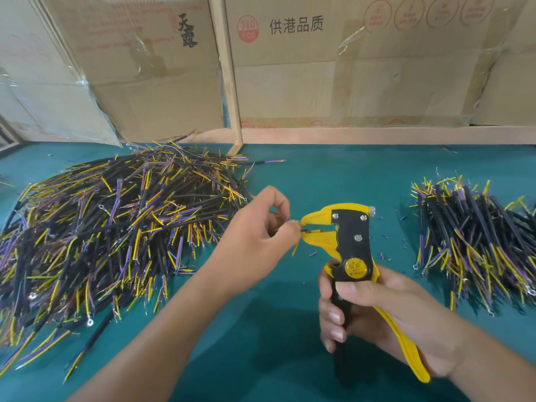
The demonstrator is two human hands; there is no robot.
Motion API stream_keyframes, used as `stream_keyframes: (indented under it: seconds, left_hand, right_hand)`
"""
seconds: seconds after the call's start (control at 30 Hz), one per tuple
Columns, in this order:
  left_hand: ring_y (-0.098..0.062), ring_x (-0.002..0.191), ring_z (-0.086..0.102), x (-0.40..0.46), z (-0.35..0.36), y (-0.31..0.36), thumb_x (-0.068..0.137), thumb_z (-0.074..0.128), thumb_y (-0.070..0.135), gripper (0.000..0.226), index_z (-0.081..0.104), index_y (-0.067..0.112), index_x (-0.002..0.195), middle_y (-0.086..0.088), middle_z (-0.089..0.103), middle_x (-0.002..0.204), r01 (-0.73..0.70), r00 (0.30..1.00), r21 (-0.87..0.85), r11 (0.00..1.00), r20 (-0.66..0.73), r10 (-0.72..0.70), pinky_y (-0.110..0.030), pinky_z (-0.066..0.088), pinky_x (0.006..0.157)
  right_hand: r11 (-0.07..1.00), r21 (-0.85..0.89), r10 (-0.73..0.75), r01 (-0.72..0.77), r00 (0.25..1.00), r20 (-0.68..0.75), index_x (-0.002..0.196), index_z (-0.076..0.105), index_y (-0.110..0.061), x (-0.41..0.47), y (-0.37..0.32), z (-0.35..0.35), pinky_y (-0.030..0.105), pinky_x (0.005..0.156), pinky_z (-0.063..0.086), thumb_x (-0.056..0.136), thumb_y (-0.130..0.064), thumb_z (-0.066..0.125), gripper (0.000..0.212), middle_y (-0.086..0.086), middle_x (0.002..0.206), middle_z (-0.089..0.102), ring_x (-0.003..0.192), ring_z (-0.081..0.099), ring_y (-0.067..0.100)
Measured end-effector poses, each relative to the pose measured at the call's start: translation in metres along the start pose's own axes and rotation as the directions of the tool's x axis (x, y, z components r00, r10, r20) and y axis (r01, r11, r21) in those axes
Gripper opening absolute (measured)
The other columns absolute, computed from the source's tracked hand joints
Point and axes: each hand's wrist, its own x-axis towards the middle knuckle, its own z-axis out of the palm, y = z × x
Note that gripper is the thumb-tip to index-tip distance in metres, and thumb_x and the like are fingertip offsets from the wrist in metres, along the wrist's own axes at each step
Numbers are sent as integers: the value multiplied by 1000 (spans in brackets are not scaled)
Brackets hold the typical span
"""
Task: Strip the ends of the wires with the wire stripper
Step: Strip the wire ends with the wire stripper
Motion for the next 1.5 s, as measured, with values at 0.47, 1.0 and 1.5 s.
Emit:
stream_keyframes:
  seconds: [0.47,1.0,1.5]
  left_hand:
    - [-16,57,27,-1,2,-7,84,41,48,25,45,24,88,7,34,59,-16,992,-2,1000,127,16,-32,26,53]
    - [-10,52,25,-1,7,1,81,44,25,15,36,20,69,10,31,54,-46,984,268,962,181,-3,-21,24,46]
    - [-20,56,22,-2,9,3,79,41,16,22,38,28,61,0,30,59,203,921,-78,976,353,-164,-39,20,51]
  right_hand:
    - [996,55,67,-66,997,-28,88,63,-6,3,5,-6,41,59,48,76,-31,84,35,11,64,42,53,44,25]
    - [993,97,66,-68,998,20,93,63,-4,4,6,-13,40,59,47,81,-32,82,35,10,64,41,52,44,23]
    - [991,108,70,-75,996,49,94,64,-4,3,7,-14,40,59,47,81,-32,82,36,10,64,40,52,44,23]
